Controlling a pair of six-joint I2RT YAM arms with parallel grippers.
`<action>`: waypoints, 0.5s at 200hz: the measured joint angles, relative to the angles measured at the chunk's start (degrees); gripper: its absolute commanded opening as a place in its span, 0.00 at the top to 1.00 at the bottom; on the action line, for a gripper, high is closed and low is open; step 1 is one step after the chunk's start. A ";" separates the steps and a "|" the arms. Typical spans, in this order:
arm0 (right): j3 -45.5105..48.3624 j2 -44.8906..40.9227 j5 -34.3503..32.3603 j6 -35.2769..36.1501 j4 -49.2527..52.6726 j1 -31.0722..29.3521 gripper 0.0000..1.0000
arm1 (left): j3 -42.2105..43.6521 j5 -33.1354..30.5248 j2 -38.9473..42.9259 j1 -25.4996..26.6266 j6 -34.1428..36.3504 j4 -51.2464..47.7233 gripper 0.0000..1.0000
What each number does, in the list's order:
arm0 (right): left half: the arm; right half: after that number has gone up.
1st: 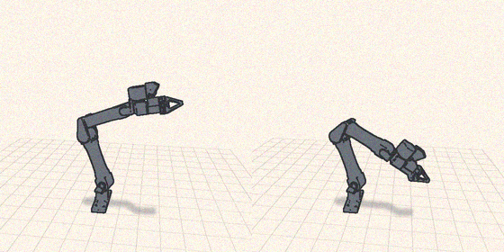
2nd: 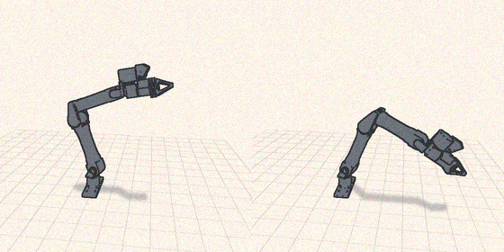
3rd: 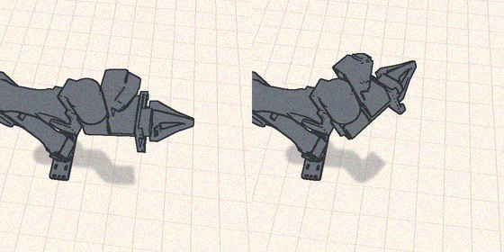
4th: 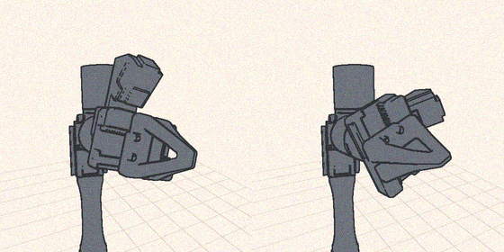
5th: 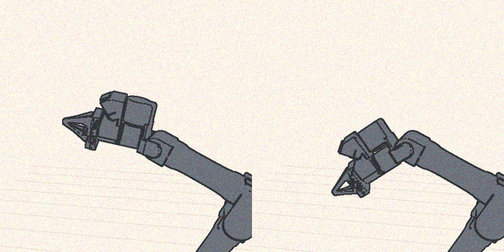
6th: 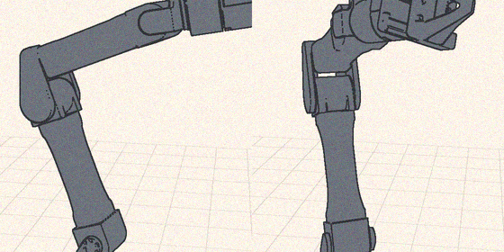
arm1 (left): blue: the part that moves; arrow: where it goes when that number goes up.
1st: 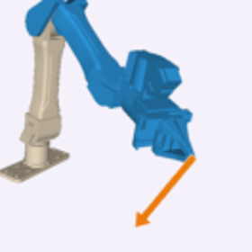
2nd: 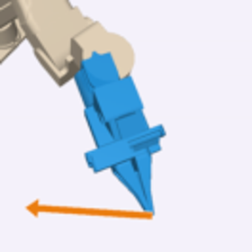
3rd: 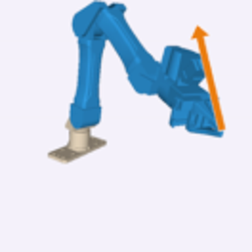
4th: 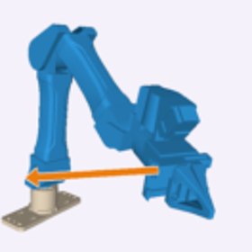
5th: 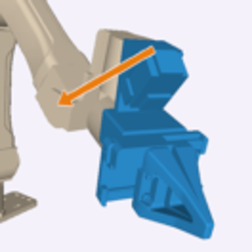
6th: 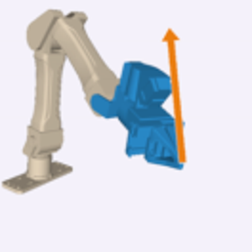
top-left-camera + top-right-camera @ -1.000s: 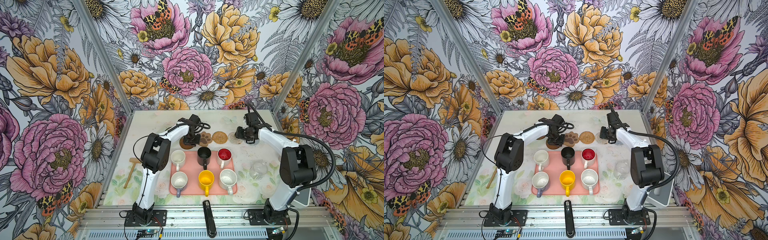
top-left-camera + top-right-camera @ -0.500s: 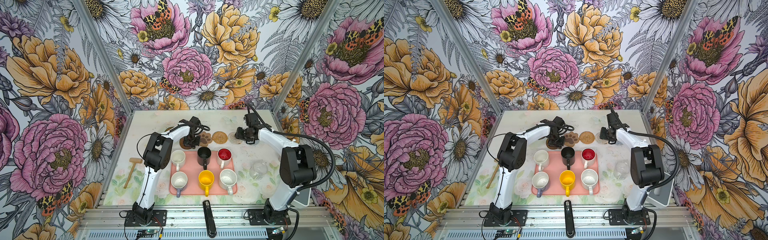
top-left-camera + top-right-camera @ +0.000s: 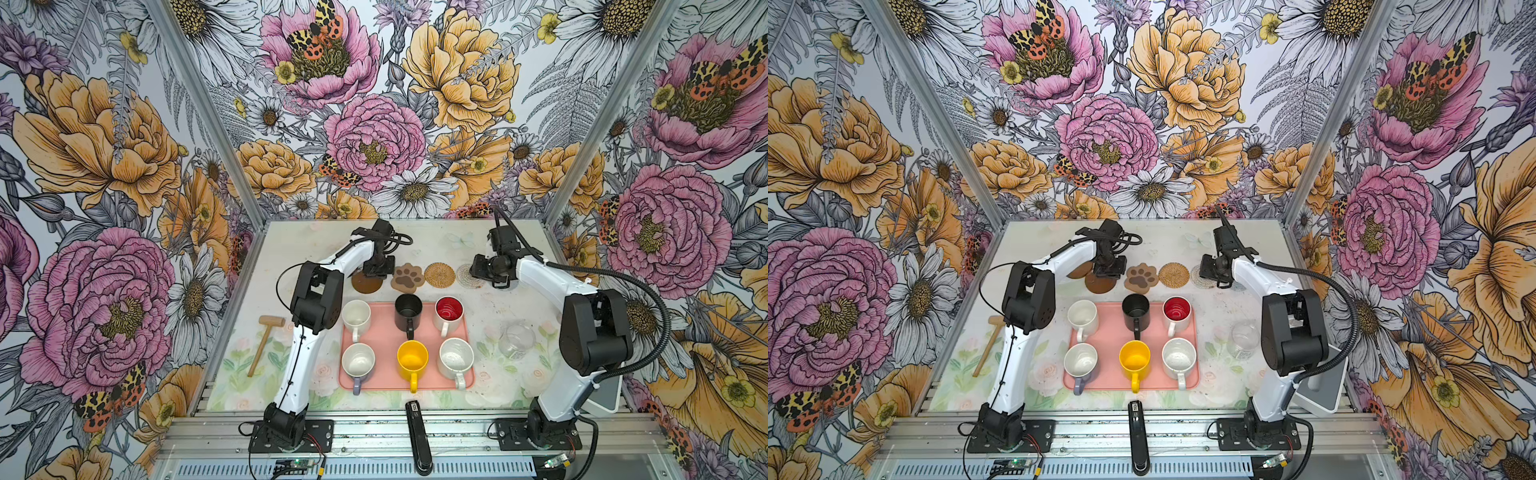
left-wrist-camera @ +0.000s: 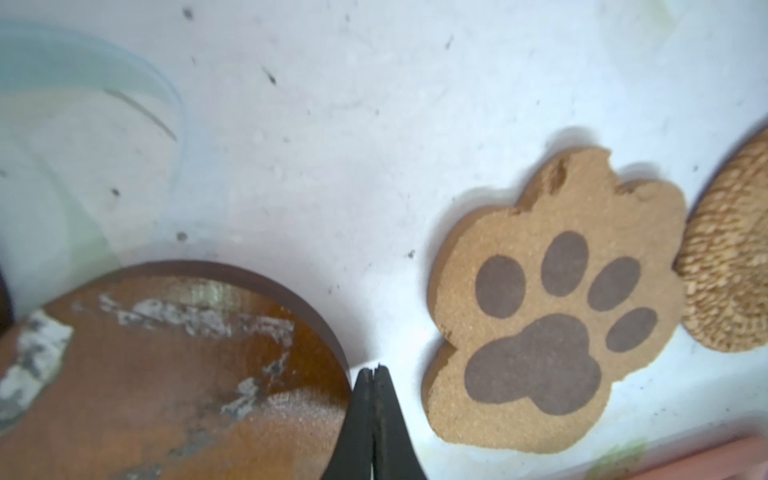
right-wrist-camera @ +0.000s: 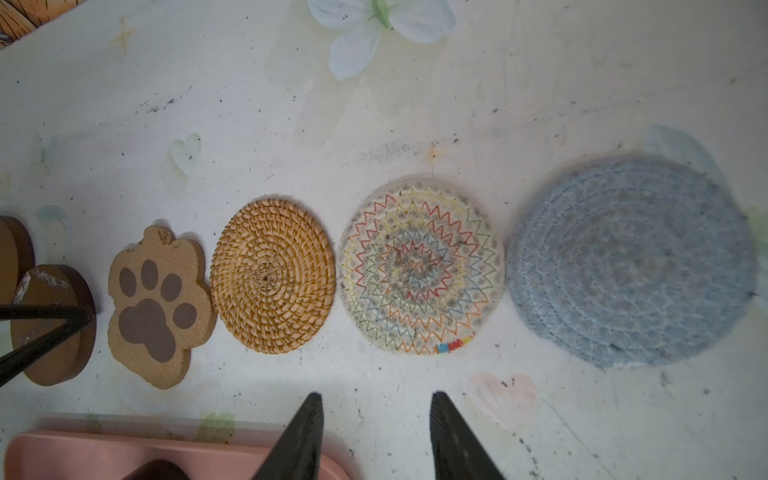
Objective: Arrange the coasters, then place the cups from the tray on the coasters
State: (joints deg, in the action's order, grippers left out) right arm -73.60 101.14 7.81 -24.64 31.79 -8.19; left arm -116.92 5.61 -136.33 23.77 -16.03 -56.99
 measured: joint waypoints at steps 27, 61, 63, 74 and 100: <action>0.00 0.00 0.00 0.00 0.00 0.02 0.55 | -3.43 -0.02 -0.31 -0.42 -0.02 -0.15 1.00; 0.00 0.00 0.02 0.00 -0.02 0.02 0.55 | -4.39 -0.55 2.75 -1.11 0.02 0.00 1.00; 0.00 0.00 0.02 0.00 0.00 0.00 0.55 | -4.17 -0.66 3.23 -1.22 0.02 0.02 1.00; 0.00 0.00 0.02 0.00 0.00 0.02 0.55 | -2.49 -0.90 6.08 -1.95 0.02 0.20 1.00; 0.00 0.02 0.42 0.00 0.00 0.02 0.55 | 5.33 -2.71 16.02 -6.29 0.09 0.61 1.00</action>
State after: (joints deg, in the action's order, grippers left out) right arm -73.60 101.16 8.23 -24.64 31.79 -8.16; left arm -111.59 2.90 -120.31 17.47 -15.94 -56.38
